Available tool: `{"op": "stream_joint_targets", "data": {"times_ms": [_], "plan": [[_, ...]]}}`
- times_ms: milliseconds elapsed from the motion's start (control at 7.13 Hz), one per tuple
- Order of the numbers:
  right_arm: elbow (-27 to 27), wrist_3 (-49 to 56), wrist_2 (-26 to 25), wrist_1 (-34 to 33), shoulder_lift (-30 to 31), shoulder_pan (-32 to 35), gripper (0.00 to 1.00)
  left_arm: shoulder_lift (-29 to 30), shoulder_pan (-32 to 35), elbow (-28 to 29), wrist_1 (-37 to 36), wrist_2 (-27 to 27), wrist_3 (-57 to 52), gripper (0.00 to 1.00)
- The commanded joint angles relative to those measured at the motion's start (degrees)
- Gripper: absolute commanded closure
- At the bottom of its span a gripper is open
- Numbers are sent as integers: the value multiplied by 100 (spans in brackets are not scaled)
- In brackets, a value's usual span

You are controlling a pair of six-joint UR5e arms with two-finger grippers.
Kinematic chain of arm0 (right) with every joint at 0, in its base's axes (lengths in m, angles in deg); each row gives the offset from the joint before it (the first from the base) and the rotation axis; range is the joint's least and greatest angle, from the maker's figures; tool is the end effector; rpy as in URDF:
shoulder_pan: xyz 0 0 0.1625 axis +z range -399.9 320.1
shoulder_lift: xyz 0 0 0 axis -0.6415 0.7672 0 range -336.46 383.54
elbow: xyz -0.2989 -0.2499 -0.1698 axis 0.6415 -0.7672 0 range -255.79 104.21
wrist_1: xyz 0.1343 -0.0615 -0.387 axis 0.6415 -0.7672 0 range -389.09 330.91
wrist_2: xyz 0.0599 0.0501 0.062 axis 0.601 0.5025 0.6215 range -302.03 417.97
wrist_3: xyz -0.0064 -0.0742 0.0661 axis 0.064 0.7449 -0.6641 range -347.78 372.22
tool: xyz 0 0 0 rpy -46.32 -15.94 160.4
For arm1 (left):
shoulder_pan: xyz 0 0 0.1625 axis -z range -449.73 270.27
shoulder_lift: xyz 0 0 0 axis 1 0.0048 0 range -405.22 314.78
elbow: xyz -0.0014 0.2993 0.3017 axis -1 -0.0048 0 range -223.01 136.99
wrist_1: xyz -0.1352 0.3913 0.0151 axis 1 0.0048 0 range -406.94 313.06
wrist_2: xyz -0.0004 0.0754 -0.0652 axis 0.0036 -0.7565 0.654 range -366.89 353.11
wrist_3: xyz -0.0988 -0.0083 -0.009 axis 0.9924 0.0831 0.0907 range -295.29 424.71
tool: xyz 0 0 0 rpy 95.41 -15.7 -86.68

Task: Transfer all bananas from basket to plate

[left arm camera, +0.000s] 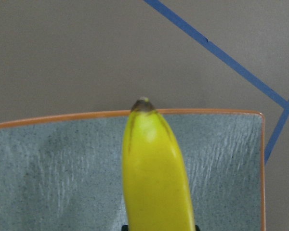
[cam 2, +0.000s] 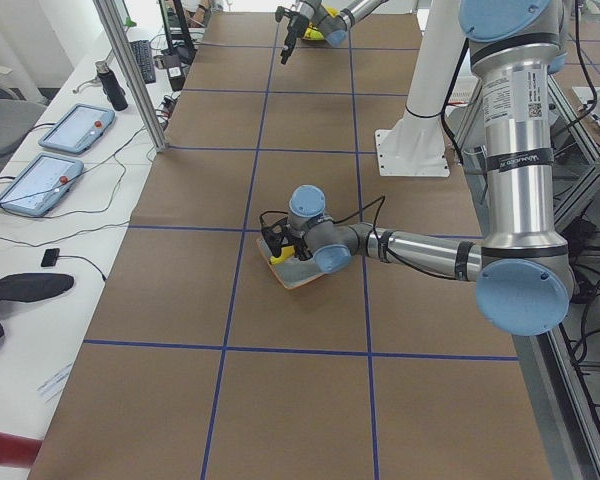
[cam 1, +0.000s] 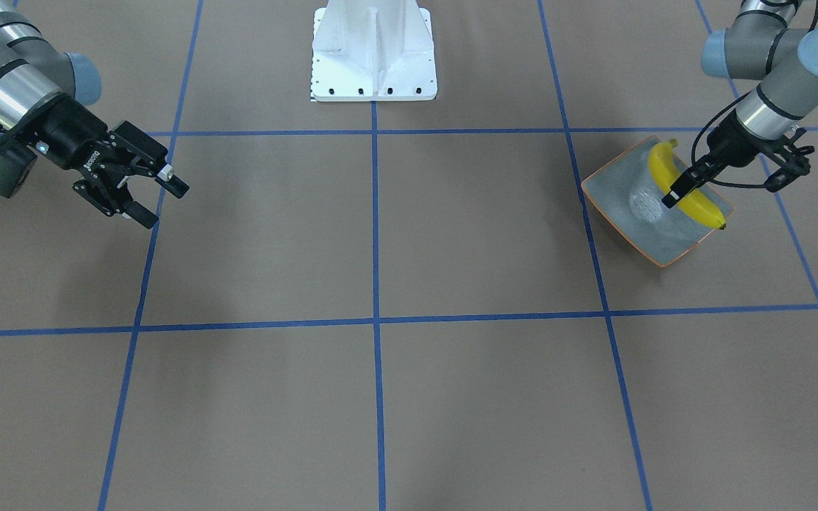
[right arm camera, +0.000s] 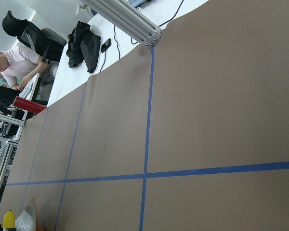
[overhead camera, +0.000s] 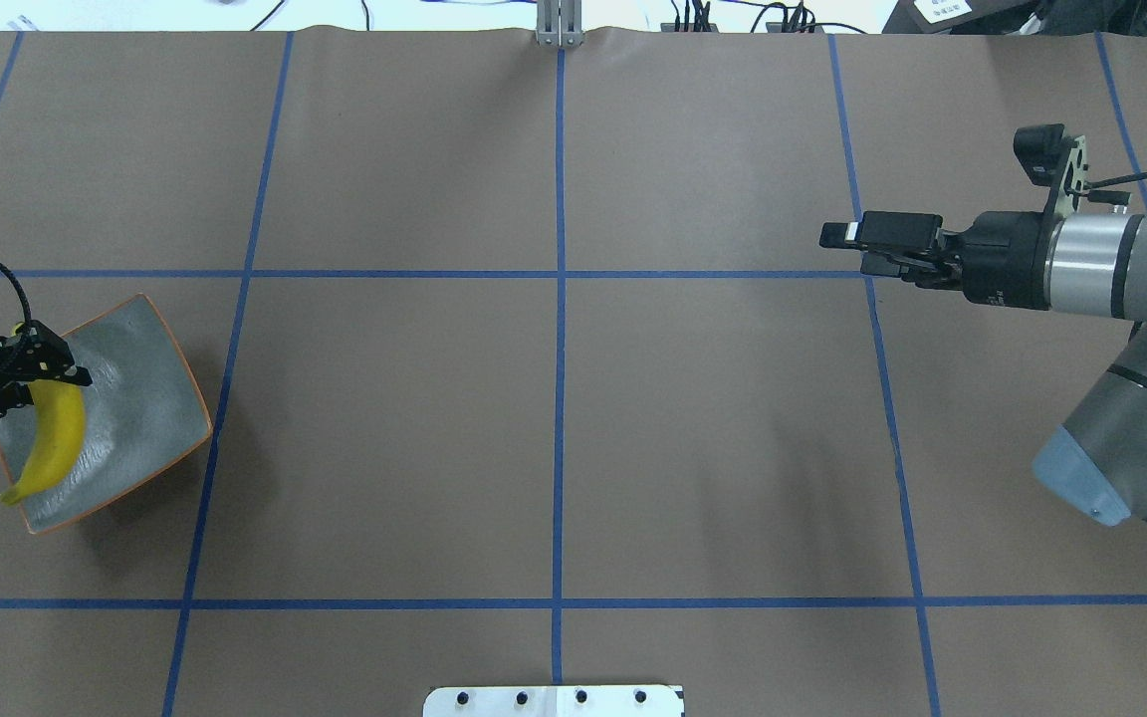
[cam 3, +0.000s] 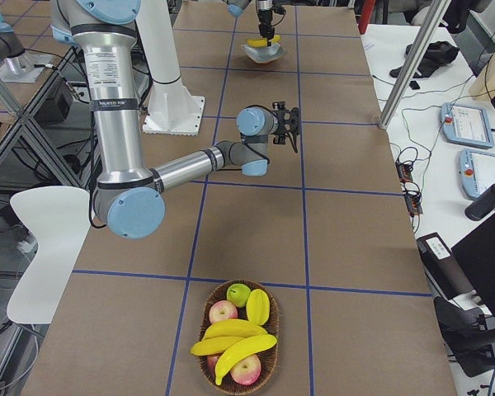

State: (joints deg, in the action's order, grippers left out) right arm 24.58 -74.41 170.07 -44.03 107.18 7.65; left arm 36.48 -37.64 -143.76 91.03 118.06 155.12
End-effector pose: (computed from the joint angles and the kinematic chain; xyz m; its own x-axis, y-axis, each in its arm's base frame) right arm -0.2747 -0.4423 0.3695 0.0041 -0.0762 0.9971 -0.4303 0.8999 0.0705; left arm 0.2206 -0.4074 0.5415 0.3888 -0.5085 -0.7682 0.3782 0.8485 -0.3702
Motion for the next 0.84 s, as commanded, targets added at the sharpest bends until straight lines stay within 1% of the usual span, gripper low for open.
{"op": "stream_joint_targets", "data": {"times_ms": [0,140,280,421,701], "plan": [[0,-3,-13,0,3,0,0,-40,4,20,-155,3,3,100],[8,-3,-13,0,12,0,0,-31,4,20,-234,12,3,96],[17,-38,-13,0,12,9,0,-40,4,20,-235,12,3,76],[35,-56,-13,0,3,9,0,-49,4,29,-244,3,3,53],[53,-73,-13,17,-14,35,0,-119,-5,90,-235,3,-6,33]]}}
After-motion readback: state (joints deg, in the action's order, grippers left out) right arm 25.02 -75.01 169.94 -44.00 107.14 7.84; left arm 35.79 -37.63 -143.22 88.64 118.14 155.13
